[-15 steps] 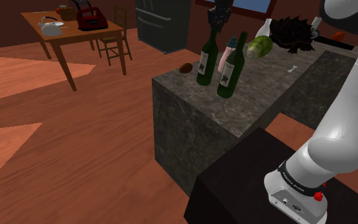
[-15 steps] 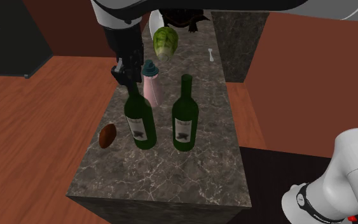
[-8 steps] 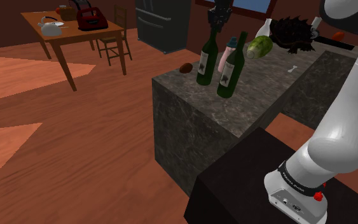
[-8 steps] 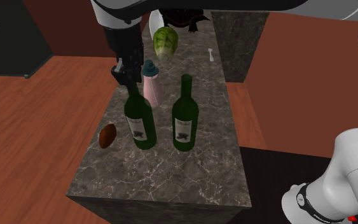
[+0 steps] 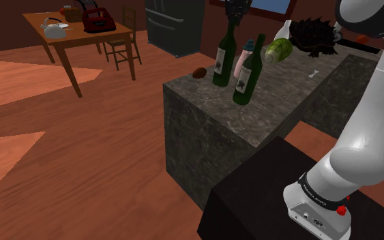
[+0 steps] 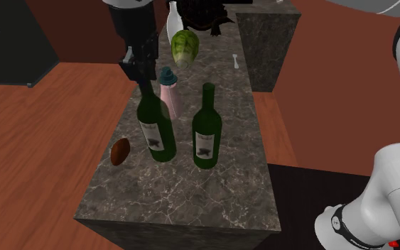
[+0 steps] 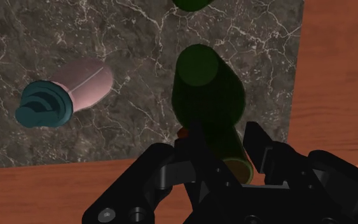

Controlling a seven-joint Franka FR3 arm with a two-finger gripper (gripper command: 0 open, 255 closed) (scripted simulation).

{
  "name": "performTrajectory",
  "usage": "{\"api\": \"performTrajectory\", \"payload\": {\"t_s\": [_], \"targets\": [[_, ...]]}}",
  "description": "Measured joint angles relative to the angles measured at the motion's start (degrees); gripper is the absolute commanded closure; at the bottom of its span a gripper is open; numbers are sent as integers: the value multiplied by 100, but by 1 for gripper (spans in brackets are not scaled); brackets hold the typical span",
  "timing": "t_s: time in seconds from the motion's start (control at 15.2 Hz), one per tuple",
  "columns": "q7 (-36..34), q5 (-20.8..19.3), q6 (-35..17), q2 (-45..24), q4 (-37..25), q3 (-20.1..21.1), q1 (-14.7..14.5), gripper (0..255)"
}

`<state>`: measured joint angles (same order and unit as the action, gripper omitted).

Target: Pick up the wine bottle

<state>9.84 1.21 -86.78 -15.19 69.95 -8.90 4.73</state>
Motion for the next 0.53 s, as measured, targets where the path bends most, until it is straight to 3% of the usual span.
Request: {"api": "performTrajectory", "payload": {"t_s": [0.53], "targets": [[14, 75, 852, -460, -1310, -3, 69, 255]]}}
